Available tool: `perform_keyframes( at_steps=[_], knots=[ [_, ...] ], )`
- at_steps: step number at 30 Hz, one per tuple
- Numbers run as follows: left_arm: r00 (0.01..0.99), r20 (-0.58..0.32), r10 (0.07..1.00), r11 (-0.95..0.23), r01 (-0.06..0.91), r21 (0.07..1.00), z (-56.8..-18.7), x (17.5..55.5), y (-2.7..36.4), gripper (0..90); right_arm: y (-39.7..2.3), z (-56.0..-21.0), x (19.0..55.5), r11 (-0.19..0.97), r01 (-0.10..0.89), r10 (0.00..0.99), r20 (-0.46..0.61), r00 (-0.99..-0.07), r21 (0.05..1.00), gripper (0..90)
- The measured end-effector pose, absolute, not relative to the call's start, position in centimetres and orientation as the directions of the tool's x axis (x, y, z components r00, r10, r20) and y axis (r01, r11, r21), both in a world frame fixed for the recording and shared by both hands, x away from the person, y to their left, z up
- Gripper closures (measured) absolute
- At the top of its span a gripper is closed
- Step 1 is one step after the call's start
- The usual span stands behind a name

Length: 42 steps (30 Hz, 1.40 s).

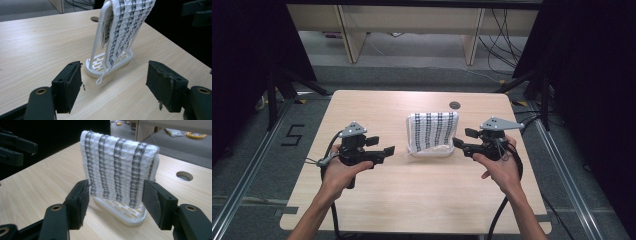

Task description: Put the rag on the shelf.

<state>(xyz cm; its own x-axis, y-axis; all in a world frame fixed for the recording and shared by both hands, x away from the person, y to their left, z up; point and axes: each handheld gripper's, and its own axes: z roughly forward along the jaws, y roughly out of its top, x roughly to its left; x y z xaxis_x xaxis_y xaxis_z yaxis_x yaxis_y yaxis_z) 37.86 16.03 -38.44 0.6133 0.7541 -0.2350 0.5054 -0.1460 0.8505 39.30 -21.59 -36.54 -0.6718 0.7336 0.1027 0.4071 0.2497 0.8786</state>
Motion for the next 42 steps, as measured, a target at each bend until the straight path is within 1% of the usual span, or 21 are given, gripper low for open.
perform_keyframes(
  at_steps=[1,2,5,6,7,14,15,16,18,19,22,24,27,28,29,31,34,35,36,40,42],
  knots=[
    [0.613,-0.241,0.752,-0.140,0.507,0.851,-38.6,37.8,16.1,27.3,-21.5,-36.6,39.1,0.241,0.425,0.739,0.119,-0.663,0.872,38.6],
    [0.618,-0.240,0.749,-0.145,0.506,0.850,-38.7,37.8,16.2,27.0,-21.7,-36.8,39.3,0.253,0.403,0.734,0.097,-0.672,0.880,37.6],
    [0.614,-0.237,0.753,-0.149,0.510,0.847,-39.1,37.6,16.4,26.7,-21.6,-37.3,38.8,0.222,0.434,0.736,0.142,-0.662,0.873,35.7],
    [0.616,-0.242,0.750,-0.147,0.511,0.847,-39.2,37.6,16.3,26.1,-21.7,-37.7,38.7,0.233,0.447,0.738,0.142,-0.660,0.864,33.9],
    [0.616,-0.239,0.751,-0.151,0.512,0.845,-39.3,37.6,16.3,25.8,-21.8,-37.9,38.8,0.244,0.430,0.737,0.122,-0.665,0.869,33.5],
    [0.627,-0.222,0.746,-0.181,0.512,0.840,-40.1,37.3,16.2,23.6,-21.9,-38.4,38.2,0.227,0.475,0.751,0.157,-0.641,0.850,27.5],
    [0.625,-0.214,0.750,-0.189,0.514,0.837,-40.1,37.2,16.2,23.3,-21.9,-38.6,38.3,0.245,0.440,0.743,0.124,-0.658,0.864,27.4],
    [0.625,-0.212,0.751,-0.187,0.510,0.840,-40.2,37.1,16.1,23.3,-21.9,-38.6,38.3,0.245,0.440,0.743,0.124,-0.658,0.864,27.4],
    [0.629,-0.201,0.751,-0.198,0.505,0.840,-40.5,37.0,16.2,21.7,-21.6,-38.7,37.9,0.233,0.468,0.745,0.153,-0.649,0.852,25.3],
    [0.632,-0.203,0.748,-0.201,0.507,0.838,-40.6,36.9,16.2,21.5,-21.7,-38.8,38.0,0.249,0.440,0.743,0.121,-0.658,0.863,24.8],
    [0.632,-0.186,0.753,-0.215,0.503,0.837,-41.2,36.7,16.4,20.8,-21.6,-39.0,37.8,0.252,0.445,0.737,0.128,-0.664,0.859,25.0],
    [0.624,-0.183,0.760,-0.213,0.504,0.837,-41.5,36.6,16.4,18.0,-21.4,-39.2,37.6,0.233,0.452,0.744,0.141,-0.653,0.861,24.6],
    [0.632,-0.181,0.753,-0.233,0.514,0.826,-42.2,36.5,16.6,17.7,-21.6,-39.5,37.5,0.262,0.447,0.742,0.118,-0.660,0.855,24.1],
    [0.636,-0.171,0.753,-0.246,0.513,0.822,-42.4,36.5,16.7,17.7,-21.5,-39.6,37.3,0.243,0.464,0.748,0.140,-0.649,0.852,24.1],
    [0.630,-0.191,0.753,-0.226,0.521,0.823,-42.6,36.4,16.6,17.4,-21.6,-39.9,37.2,0.251,0.464,0.744,0.137,-0.654,0.850,23.9],
    [0.631,-0.193,0.752,-0.226,0.521,0.823,-42.8,36.2,16.6,16.6,-21.5,-40.2,37.0,0.235,0.474,0.743,0.158,-0.651,0.849,23.5],
    [0.633,-0.202,0.748,-0.218,0.521,0.825,-43.2,35.9,16.5,15.4,-21.6,-40.4,36.9,0.238,0.469,0.749,0.147,-0.646,0.850,23.0],
    [0.637,-0.205,0.744,-0.221,0.522,0.824,-43.4,35.8,16.5,15.1,-21.6,-40.5,36.7,0.233,0.492,0.742,0.173,-0.647,0.839,22.7],
    [0.636,-0.201,0.745,-0.224,0.522,0.823,-43.6,35.6,16.5,15.0,-21.8,-40.6,36.7,0.256,0.460,0.738,0.135,-0.661,0.850,22.5],
    [0.644,-0.208,0.737,-0.219,0.517,0.827,-44.1,34.9,16.8,15.0,-21.7,-41.5,35.9,0.246,0.503,0.741,0.173,-0.649,0.829,20.0],
    [0.644,-0.203,0.738,-0.224,0.517,0.826,-44.1,34.8,16.9,14.9,-21.7,-41.9,35.8,0.238,0.485,0.741,0.166,-0.651,0.841,18.9]
  ],
)
